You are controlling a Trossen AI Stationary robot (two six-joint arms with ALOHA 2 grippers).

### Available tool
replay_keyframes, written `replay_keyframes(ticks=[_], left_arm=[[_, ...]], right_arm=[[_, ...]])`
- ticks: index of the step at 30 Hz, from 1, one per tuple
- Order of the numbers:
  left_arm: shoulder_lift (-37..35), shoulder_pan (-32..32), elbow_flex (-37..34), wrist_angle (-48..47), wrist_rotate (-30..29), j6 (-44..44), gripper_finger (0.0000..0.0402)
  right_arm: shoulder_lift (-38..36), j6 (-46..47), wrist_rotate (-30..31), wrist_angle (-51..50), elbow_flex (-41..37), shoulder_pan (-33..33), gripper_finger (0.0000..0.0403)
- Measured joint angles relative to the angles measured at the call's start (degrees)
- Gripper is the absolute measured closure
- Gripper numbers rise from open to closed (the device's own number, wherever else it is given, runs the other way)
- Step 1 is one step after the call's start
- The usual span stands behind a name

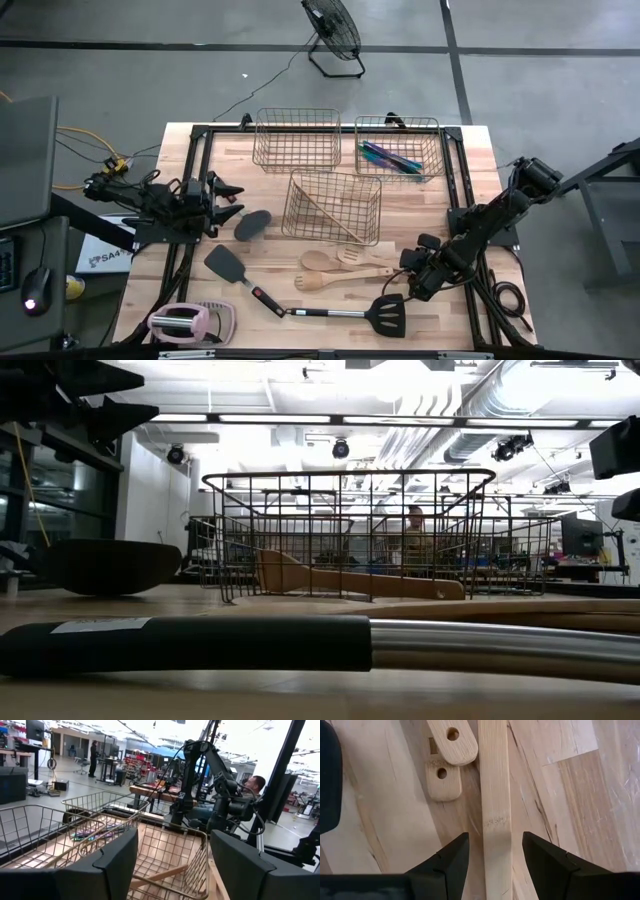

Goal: Pick & Place Kitchen Items
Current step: Put the wooden slotted spatula into the bottom wire basket

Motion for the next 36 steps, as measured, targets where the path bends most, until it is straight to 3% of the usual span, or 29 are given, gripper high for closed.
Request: replay_keyframes(ticks=[24, 36], left_arm=[[0.0, 0.0, 0.0, -0.7, -0.1, 0.0, 0.0158], [0.0, 0.0, 0.1, -2.6, -0.1, -0.5, 0.0158]], right_arm=[[4.6, -3.9, -6.0, 1.0, 0.3, -3.9, 0.0226], [4.7, -2.5, -7.1, 1.1, 0.2, -3.9, 0.0309]])
